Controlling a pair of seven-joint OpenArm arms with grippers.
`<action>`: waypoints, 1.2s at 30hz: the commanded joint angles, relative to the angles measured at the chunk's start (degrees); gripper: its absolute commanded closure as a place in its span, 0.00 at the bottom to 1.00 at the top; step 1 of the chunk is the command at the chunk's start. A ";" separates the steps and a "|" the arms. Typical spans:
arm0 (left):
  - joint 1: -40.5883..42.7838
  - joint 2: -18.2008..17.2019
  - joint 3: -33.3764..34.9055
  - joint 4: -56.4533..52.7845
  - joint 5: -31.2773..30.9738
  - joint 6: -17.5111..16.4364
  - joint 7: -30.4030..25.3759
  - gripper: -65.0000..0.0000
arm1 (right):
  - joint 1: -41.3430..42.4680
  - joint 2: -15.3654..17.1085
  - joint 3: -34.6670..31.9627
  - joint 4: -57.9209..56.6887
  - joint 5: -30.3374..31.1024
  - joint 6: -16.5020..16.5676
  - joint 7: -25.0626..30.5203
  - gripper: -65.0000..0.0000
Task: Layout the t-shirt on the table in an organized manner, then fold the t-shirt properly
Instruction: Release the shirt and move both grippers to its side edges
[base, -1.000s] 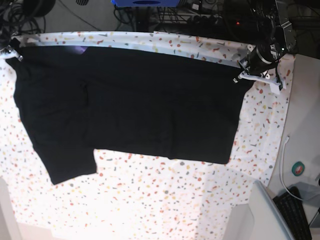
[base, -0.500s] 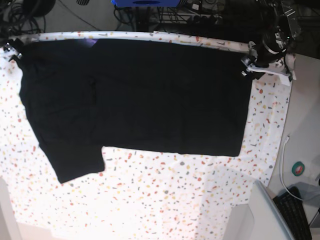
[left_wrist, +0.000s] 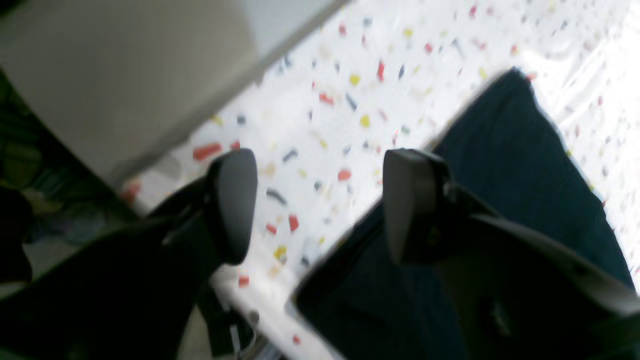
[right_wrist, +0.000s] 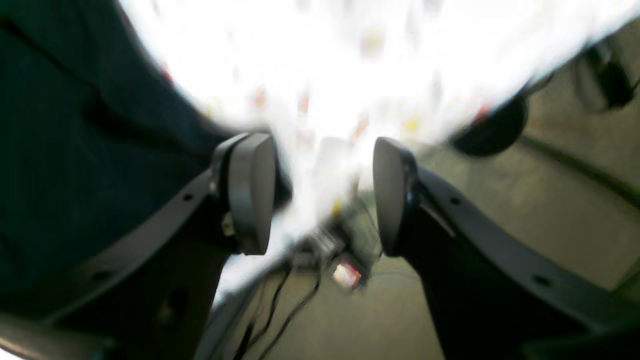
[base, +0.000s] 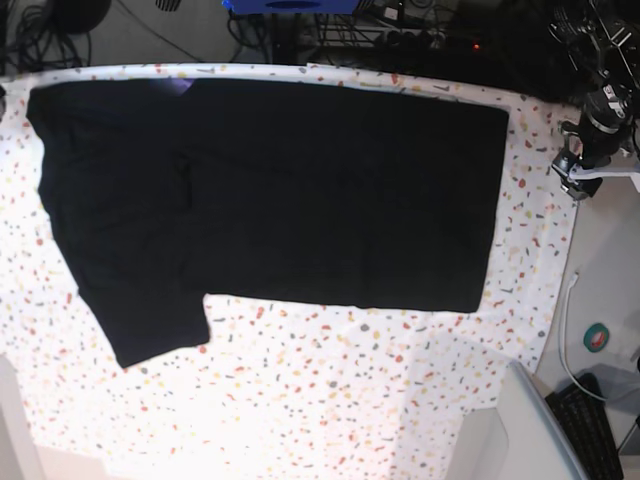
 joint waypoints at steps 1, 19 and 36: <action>-1.27 -1.41 -0.15 1.11 -0.15 -0.37 -1.12 0.53 | 2.33 2.94 -2.37 0.90 1.07 0.42 2.40 0.53; -2.06 -7.47 -0.15 -5.22 0.03 -0.55 -1.12 1.00 | 33.89 15.86 -46.51 -36.29 1.07 0.42 22.09 0.52; -1.27 -10.73 -0.15 -9.17 0.12 -30.79 -1.56 1.00 | 34.68 13.49 -50.11 -42.09 1.07 0.42 27.37 0.46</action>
